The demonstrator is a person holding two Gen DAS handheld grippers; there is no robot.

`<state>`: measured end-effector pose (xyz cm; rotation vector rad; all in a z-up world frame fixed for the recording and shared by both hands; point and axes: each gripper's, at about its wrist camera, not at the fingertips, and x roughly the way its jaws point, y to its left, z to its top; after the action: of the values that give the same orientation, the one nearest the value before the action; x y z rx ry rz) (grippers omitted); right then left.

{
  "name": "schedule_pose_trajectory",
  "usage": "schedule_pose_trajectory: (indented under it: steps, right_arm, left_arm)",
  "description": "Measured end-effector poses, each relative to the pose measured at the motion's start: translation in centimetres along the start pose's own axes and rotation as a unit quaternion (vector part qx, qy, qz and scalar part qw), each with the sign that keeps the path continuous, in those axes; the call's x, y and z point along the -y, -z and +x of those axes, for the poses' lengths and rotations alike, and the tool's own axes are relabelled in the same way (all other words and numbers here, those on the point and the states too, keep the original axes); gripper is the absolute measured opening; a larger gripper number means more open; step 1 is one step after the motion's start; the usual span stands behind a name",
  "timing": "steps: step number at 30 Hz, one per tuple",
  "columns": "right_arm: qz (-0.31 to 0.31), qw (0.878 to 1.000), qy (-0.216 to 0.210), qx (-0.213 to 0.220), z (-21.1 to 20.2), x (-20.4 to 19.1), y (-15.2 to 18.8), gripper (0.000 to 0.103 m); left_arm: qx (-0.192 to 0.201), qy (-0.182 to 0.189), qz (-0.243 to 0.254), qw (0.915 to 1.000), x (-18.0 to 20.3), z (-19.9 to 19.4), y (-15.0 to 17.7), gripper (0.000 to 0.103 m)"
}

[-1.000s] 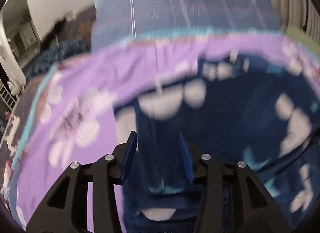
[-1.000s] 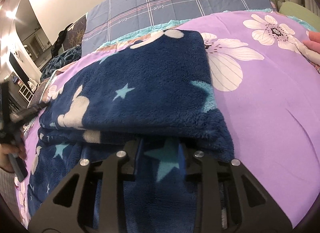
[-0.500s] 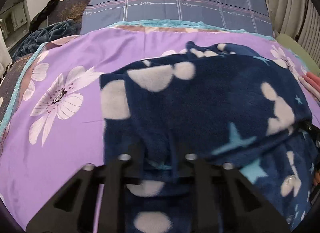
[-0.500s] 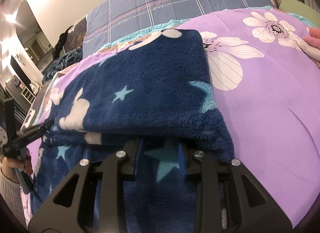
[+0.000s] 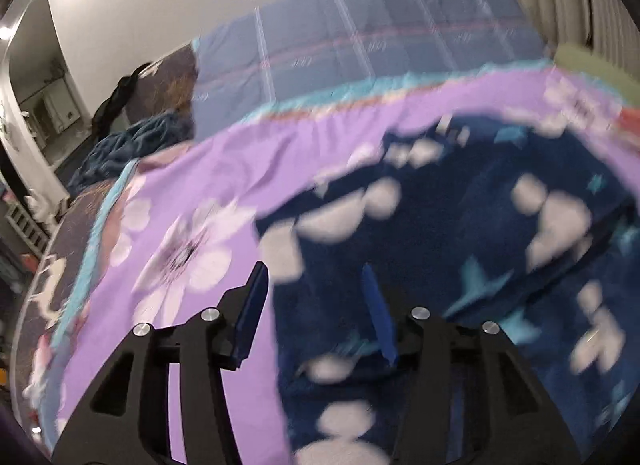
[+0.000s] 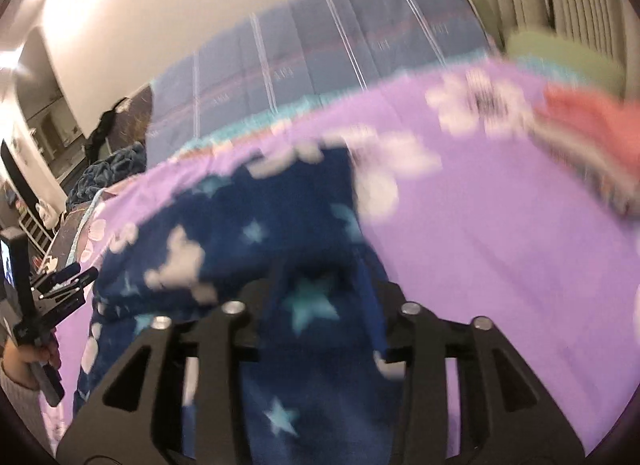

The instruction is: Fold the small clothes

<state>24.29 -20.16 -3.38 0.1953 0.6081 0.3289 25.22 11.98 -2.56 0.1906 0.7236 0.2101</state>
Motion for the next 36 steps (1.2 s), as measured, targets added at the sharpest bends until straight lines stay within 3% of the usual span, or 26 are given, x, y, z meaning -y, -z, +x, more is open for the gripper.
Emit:
schedule_pose_trajectory:
  steps: [3,5,7,9,10,12,17,20,21,22,23,25,27,30,33,34,36]
  right_arm:
    - [-0.024,0.999,-0.040,0.006,2.7,-2.4,-3.3,0.052]
    - [-0.025,0.999,-0.043,-0.018,5.9,-3.3,-4.5,0.049]
    - [-0.021,0.998,-0.016,-0.048,8.9,-2.9,-4.0,0.047]
    - [-0.022,0.993,0.020,-0.111,13.1,-1.3,-1.5,0.046]
    - [-0.024,0.994,0.005,-0.110,14.5,-0.4,0.3,0.047]
    - [-0.002,0.996,-0.018,-0.088,13.5,0.4,0.4,0.047]
    - [-0.027,0.995,0.001,-0.091,13.8,-0.7,0.6,0.050]
    - [-0.026,0.996,-0.001,-0.091,13.6,-0.5,0.6,0.051]
    - [-0.026,0.996,0.000,-0.091,13.7,-0.5,0.5,0.051]
    - [-0.028,0.996,0.001,-0.090,13.7,-0.5,0.5,0.051]
    - [-0.028,0.996,0.001,-0.089,13.6,-0.5,0.4,0.050]
    - [-0.028,0.996,0.001,-0.088,13.5,-0.6,0.4,0.050]
    - [-0.028,0.996,0.000,-0.087,13.5,-0.6,0.3,0.050]
    - [-0.029,0.996,0.000,-0.086,13.4,-0.6,0.4,0.050]
    - [-0.026,0.996,-0.003,-0.085,13.4,-0.5,0.4,0.051]
    - [-0.026,0.996,-0.003,-0.085,13.4,-0.6,0.4,0.051]
    - [-0.027,0.996,-0.002,-0.084,13.4,-0.5,0.4,0.051]
  left_arm:
    - [0.008,0.051,-0.023,0.9984,1.0,0.9,-2.7,0.050]
    - [-0.007,0.092,-0.045,0.9948,1.9,3.1,-4.6,0.050]
    - [-0.030,0.098,-0.065,0.9927,2.3,6.3,-5.8,0.050]
    - [-0.047,0.093,-0.072,0.9919,2.6,8.6,-6.1,0.051]
    - [-0.067,0.094,-0.078,0.9903,2.5,10.5,-6.1,0.053]
    - [-0.096,0.102,-0.106,0.9844,1.8,12.9,-5.7,0.056]
    - [-0.103,0.202,-0.232,0.9458,-0.7,15.5,-5.6,0.059]
    - [-0.106,0.238,-0.239,0.9354,0.1,15.9,-6.1,0.059]
    - [-0.107,0.243,-0.231,0.9359,0.8,15.8,-6.1,0.055]
    - [-0.110,0.234,-0.205,0.9440,1.8,15.8,-6.2,0.029]
    - [-0.115,0.198,-0.161,0.9600,2.9,15.8,-6.1,0.020]
    - [-0.100,0.130,-0.072,0.9838,4.9,15.4,-5.5,0.017]
    - [-0.074,0.073,-0.010,0.9945,6.1,14.7,-4.7,0.019]
    - [-0.062,0.043,-0.008,0.9971,5.7,14.2,-4.3,0.019]
    - [-0.058,-0.065,0.015,0.9961,5.3,13.6,-4.0,0.018]
    - [-0.059,-0.068,0.012,0.9959,4.7,13.5,-3.9,0.018]
    - [-0.063,-0.032,-0.020,0.9973,3.4,12.9,-4.0,0.018]
